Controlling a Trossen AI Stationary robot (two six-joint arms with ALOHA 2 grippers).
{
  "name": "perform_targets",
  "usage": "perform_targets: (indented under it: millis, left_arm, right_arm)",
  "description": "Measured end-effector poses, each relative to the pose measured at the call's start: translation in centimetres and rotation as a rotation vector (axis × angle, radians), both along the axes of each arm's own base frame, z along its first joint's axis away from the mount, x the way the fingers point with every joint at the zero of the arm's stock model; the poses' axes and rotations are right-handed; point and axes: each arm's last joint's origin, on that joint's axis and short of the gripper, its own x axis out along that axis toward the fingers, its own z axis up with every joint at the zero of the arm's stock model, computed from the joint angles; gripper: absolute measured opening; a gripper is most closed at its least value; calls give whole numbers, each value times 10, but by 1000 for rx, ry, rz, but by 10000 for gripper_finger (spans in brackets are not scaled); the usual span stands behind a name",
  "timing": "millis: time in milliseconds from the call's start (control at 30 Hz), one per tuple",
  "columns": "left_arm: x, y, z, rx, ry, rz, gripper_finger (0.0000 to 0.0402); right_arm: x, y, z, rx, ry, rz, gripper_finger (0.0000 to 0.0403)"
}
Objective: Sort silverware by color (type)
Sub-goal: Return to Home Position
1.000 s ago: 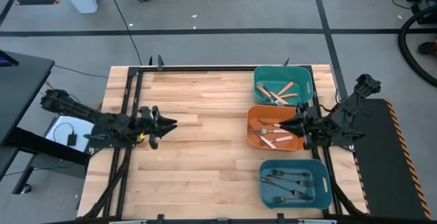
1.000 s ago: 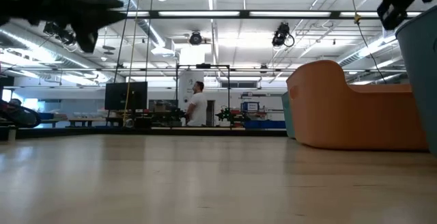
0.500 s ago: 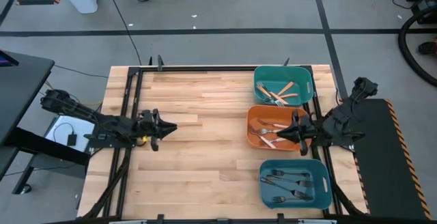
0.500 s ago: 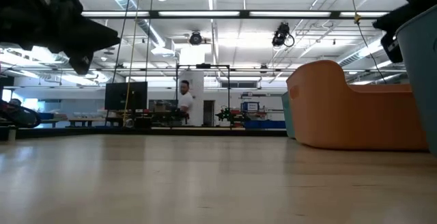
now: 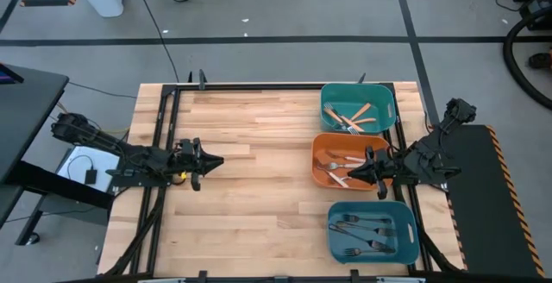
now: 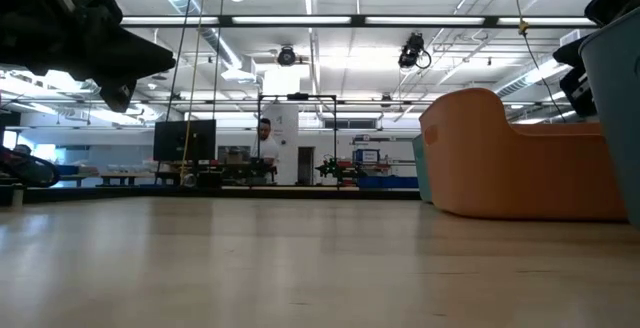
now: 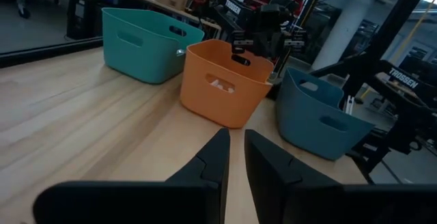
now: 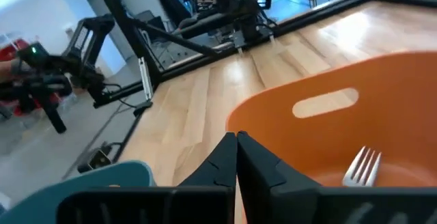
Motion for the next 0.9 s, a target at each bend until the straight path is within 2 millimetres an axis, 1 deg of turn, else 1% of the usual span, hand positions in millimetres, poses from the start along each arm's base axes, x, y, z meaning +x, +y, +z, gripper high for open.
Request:
perform_targets:
  millis: [67, 200, 433, 633, 767, 900]
  left_arm:
    - [0, 0, 0, 0, 0, 0, 53]
    - [0, 0, 0, 0, 0, 0, 53]
    - [0, 0, 0, -1, -2, 0, 53]
    - [-4, 2, 6, -20, -56, 2, 53]
    - [-8, 5, 12, -39, -113, 21, 53]
    - [-12, 12, 15, -46, -144, 66, 53]
  right_arm:
    - [0, 0, 0, 42, 3, -9, 20]
    - [0, 2, 0, 24, 8, 56, 32]
    - [0, 3, 0, 33, 14, 108, 34]
    - [-1, 3, 0, 39, 7, 110, 35]
    - [-1, 1, 2, 90, -59, 105, 36]
    - [-1, -7, 8, 145, -140, 58, 34]
